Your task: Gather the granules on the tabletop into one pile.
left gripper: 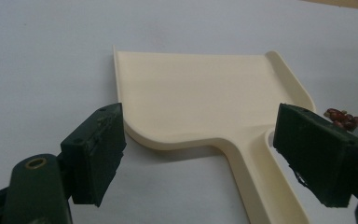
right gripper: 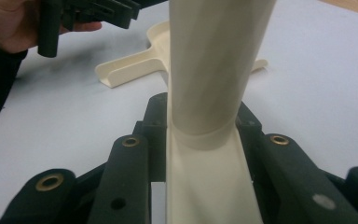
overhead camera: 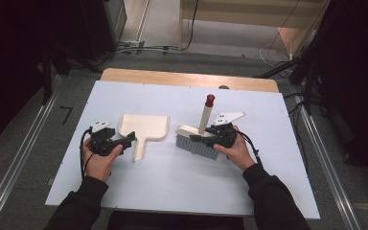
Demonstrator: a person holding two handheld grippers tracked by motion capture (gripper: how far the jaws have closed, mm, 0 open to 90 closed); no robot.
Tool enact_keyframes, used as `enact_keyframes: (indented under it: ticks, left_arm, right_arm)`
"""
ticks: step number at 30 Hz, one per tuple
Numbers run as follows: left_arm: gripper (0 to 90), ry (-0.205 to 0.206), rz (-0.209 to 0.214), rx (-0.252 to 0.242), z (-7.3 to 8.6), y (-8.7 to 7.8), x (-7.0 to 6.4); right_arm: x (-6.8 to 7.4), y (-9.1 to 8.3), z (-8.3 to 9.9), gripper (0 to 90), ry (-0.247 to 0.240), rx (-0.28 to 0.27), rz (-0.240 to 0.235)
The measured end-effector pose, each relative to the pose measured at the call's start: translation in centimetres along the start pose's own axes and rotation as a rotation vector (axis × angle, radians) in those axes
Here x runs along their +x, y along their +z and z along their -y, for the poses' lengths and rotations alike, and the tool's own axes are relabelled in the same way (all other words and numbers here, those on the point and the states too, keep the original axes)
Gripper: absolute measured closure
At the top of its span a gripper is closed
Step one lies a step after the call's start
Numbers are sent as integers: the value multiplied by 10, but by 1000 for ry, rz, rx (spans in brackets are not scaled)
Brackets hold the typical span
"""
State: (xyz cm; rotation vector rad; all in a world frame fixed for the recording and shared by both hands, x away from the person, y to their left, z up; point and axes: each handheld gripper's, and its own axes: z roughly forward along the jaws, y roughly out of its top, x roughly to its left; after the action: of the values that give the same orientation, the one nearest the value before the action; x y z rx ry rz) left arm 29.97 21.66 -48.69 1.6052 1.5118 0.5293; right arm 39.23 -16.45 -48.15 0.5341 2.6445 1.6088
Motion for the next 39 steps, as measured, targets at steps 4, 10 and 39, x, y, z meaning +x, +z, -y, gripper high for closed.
enact_keyframes:
  ticks: [4,10,39]
  left_arm:
    - [180,0,2,-2,0,0,0]
    - [180,0,4,-1,0,0,1]
    - [180,-6,3,-1,0,0,3]
  right_arm:
    - [-8,2,-3,643,3,14,-21]
    - [-17,5,-7,643,7,30,-46]
    - [-24,-4,-14,643,34,28,-102]
